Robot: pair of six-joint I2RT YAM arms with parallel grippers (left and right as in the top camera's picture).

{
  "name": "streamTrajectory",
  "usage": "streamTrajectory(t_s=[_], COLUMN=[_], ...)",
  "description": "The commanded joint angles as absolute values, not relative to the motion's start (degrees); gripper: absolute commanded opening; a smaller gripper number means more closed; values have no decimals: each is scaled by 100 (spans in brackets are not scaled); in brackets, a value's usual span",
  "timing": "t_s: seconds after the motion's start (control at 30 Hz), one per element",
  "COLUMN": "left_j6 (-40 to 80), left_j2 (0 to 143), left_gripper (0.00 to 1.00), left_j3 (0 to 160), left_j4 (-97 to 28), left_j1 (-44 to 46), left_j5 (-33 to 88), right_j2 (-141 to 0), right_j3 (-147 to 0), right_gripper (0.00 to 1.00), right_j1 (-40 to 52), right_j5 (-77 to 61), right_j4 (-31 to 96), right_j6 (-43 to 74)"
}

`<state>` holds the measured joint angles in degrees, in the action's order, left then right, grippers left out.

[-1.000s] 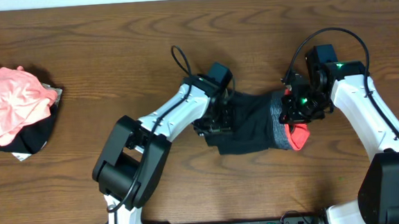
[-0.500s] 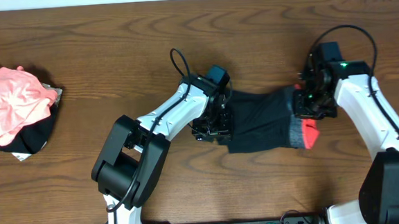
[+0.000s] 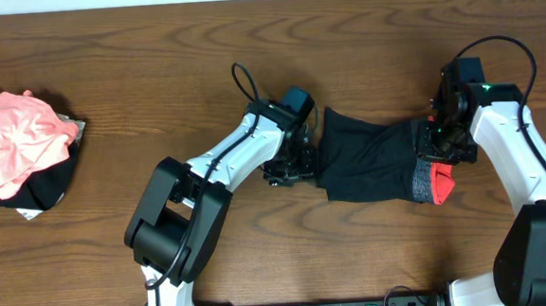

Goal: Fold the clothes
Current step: 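Move the left gripper to the pants' left end and grasp it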

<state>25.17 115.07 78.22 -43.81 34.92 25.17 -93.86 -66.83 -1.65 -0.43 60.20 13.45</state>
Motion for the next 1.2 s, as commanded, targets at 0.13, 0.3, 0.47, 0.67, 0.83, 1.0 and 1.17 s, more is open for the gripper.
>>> streamTrajectory(t_s=[0.13, 0.3, 0.47, 0.67, 0.83, 1.0, 1.17], left_j6=[1269, 1033, 1225, 1645, 1837, 1837, 1835], left_j2=[10591, 10602, 11024, 11550, 11633, 11633, 11633], left_gripper=[9, 6, 6, 6, 6, 6, 6], left_j3=[7990, 7988, 7940, 7940, 7924, 7918, 7832], left_j4=[-2832, -2362, -2364, -2366, -2641, -3170, -3367], left_j1=[3487, 3673, 3975, 4390, 4707, 4897, 4925], left_j5=[2078, 1581, 1581, 1911, 2202, 2182, 1848], right_j2=[-9365, -9365, -9365, -9365, -9365, -9365, -9365], right_j3=[-6661, -6661, -6661, -6661, -6661, -6661, -6661], right_gripper=[8, 7, 6, 6, 6, 6, 6], right_j1=[-30, -30, -30, -30, -32, -32, -32], right_j5=[45, -60, -71, -69, -69, -67, -69], right_j4=[6023, 6018, 6020, 6023, 5999, 5951, 5935], right_j6=[1446, 1409, 1409, 1409, 1409, 1409, 1409])
